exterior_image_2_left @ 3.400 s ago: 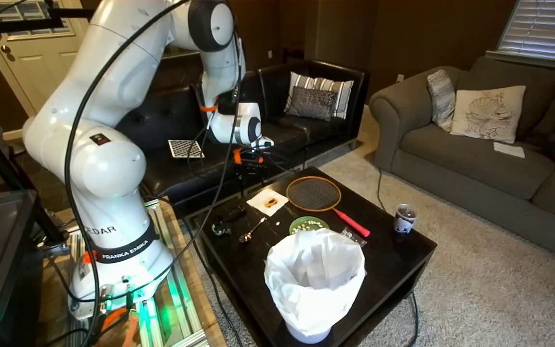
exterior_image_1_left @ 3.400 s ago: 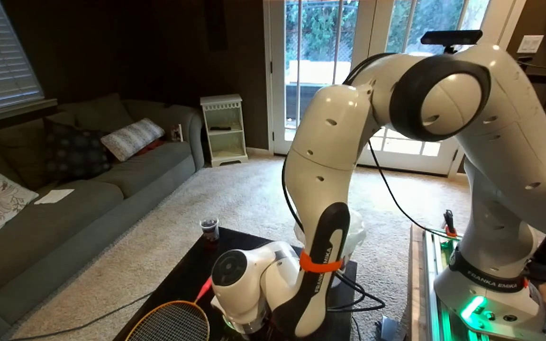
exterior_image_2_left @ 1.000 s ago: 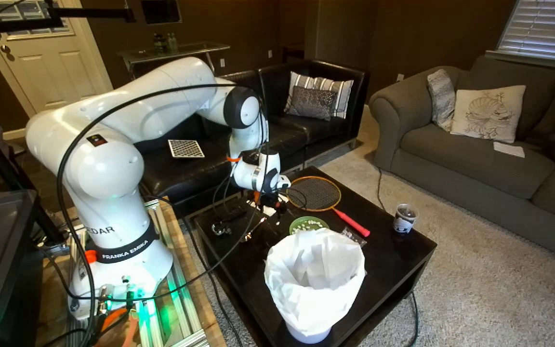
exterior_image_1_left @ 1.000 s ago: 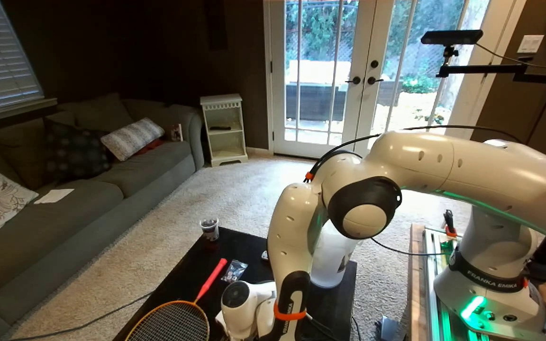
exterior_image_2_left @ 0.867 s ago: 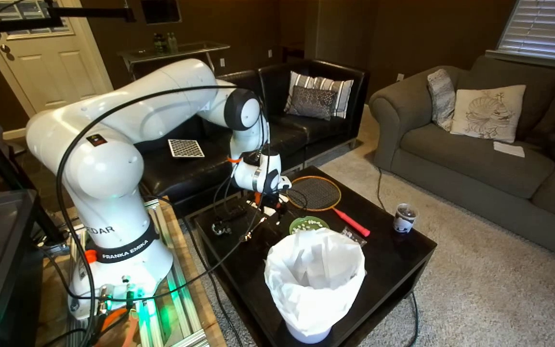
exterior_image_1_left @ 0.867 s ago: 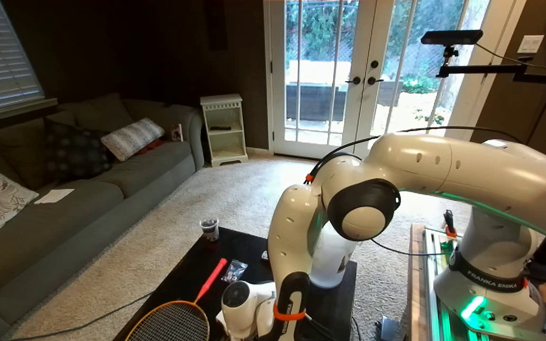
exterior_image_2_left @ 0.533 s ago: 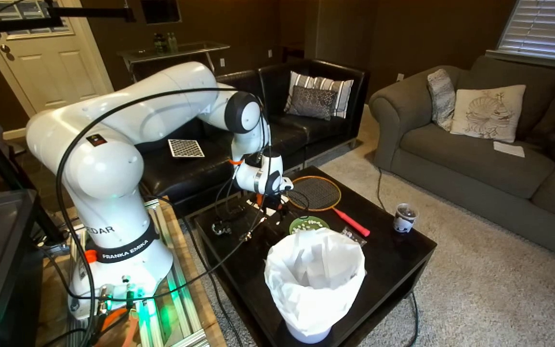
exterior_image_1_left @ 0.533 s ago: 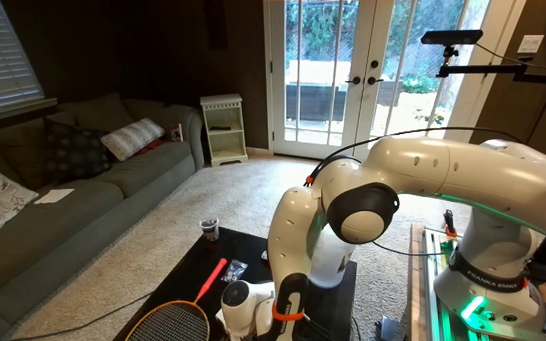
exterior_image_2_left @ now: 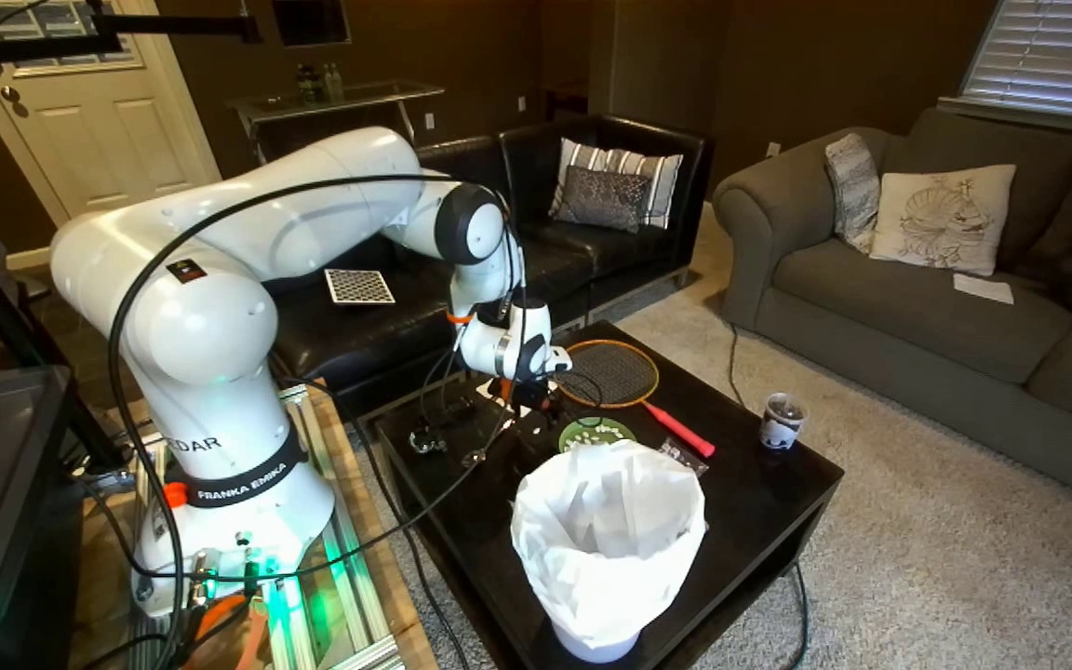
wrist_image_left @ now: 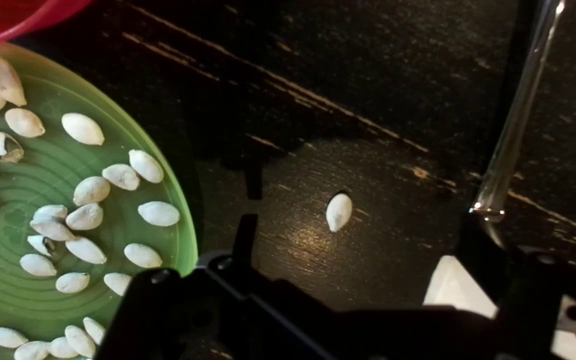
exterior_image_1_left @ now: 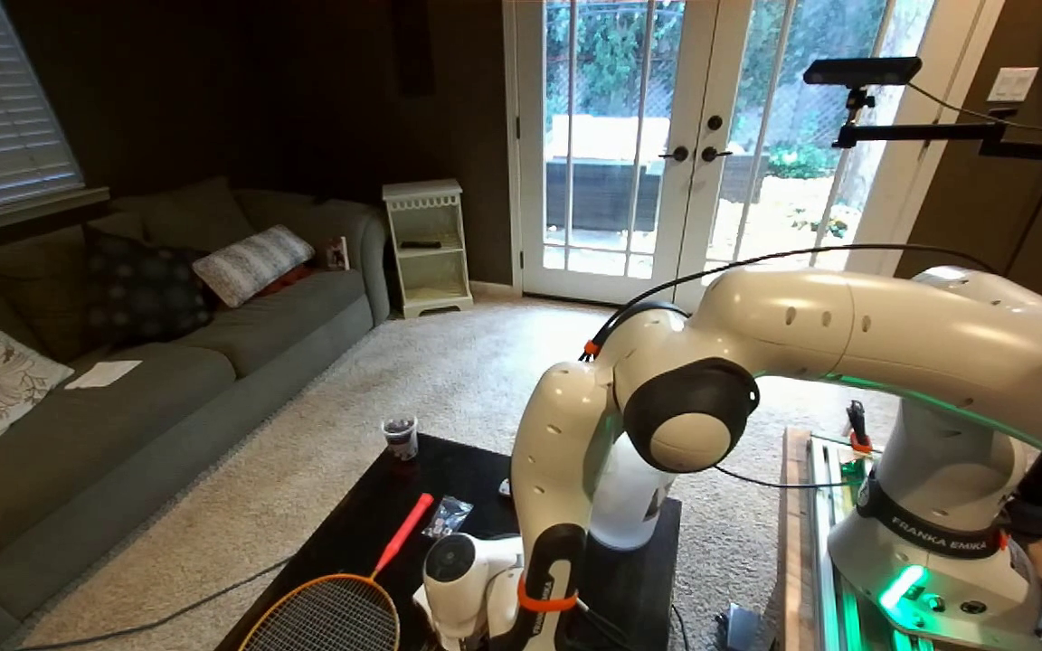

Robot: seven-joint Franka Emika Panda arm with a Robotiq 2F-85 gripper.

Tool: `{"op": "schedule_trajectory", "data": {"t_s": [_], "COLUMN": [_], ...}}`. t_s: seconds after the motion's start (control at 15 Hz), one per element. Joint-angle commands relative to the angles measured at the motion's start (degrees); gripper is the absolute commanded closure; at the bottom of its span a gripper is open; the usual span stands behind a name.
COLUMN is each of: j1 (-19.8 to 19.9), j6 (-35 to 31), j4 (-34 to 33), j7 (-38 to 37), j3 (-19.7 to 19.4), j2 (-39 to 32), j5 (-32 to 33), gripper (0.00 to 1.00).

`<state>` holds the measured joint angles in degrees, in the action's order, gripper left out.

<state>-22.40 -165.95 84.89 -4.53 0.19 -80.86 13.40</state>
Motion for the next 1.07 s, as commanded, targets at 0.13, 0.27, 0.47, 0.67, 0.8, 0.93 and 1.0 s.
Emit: {"op": "schedule_trajectory", "data": {"t_s": [0.13,0.27,0.47,0.67,0.8,0.93,1.0], "j1": [-0.6,-0.6,-0.7,-0.8,-0.8,-0.8,-0.8], "j6": [0.7,0.8,0.9,0.9,0.9,0.9,0.9], "j4": [-4.0,-4.4,-5.0,-5.3,-5.3,-5.4,-5.4], "j7": [0.2,0.2,0.0,-0.2,-0.2,-0.2,-0.2], "j3": [-0.2,-0.3,-0.4,-0.7,-0.7,-0.8,-0.8], "j2": [-3.0,-3.4,-3.8,-4.0,-4.0,-4.0,-4.0], "j5": [-1.9,-2.0,-2.2,-2.3,-2.4,-2.4,-2.5], "gripper": [0.00,0.06,0.32,0.51,0.49,0.46,0.46]}}
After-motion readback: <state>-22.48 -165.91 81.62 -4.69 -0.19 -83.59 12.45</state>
